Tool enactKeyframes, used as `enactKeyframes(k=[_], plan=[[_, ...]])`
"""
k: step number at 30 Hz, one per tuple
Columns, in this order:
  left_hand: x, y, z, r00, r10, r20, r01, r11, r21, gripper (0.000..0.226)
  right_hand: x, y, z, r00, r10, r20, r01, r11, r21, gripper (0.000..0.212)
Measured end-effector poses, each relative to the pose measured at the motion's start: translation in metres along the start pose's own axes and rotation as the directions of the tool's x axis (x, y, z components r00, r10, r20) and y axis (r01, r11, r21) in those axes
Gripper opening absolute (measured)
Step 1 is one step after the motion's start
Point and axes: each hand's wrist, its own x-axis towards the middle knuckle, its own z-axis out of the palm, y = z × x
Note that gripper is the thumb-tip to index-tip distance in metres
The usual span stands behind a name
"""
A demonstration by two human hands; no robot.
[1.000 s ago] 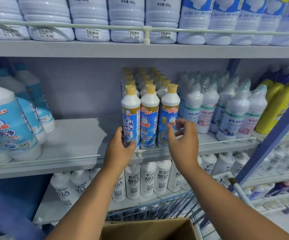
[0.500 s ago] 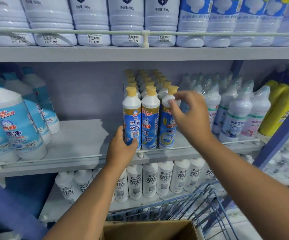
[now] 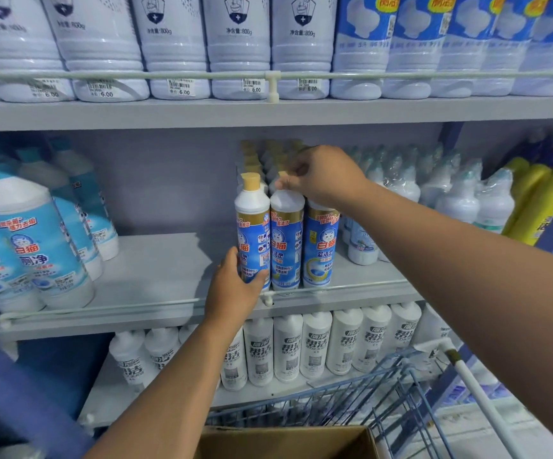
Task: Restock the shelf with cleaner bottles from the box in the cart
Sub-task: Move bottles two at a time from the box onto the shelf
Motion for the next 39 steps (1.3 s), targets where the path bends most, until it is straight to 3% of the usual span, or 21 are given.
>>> enactKeyframes(k=[4, 8, 14, 20, 25, 39], plan=[[-0.004, 0.000, 0.001, 0.999, -0.017, 0.028, 0.018, 0.999, -0.042, 0.051, -0.001, 0.001, -0.005, 0.998, 0.002, 0.070, -0.005, 0.999, 0.045, 0.036], [-0.001, 0.005, 0.002, 0.999, -0.035, 0.015, 0.035, 0.999, -0.003, 0.054, -0.003, 0.006, -0.008, 0.995, -0.013, 0.096, 0.003, 0.995, 0.099, 0.037], [-0.004, 0.005, 0.002, 0.998, -0.041, 0.054, 0.044, 0.997, -0.055, 0.038, -0.002, 0.011, -0.004, 0.994, -0.014, 0.104, -0.005, 0.983, 0.182, 0.041], [-0.003, 0.004, 0.003, 0.998, -0.056, 0.006, 0.056, 0.997, -0.052, 0.048, 0.000, 0.012, -0.005, 0.993, 0.023, 0.116, -0.054, 0.961, 0.271, 0.033], [-0.001, 0.004, 0.004, 0.997, -0.052, -0.050, 0.051, 0.999, -0.017, 0.057, -0.002, 0.013, -0.006, 0.992, 0.020, 0.126, -0.057, 0.953, 0.298, 0.032], [0.000, 0.014, 0.003, 0.999, -0.052, -0.014, 0.051, 0.999, -0.015, 0.044, -0.004, 0.014, -0.007, 0.993, -0.020, 0.120, -0.015, 0.959, 0.284, 0.033]])
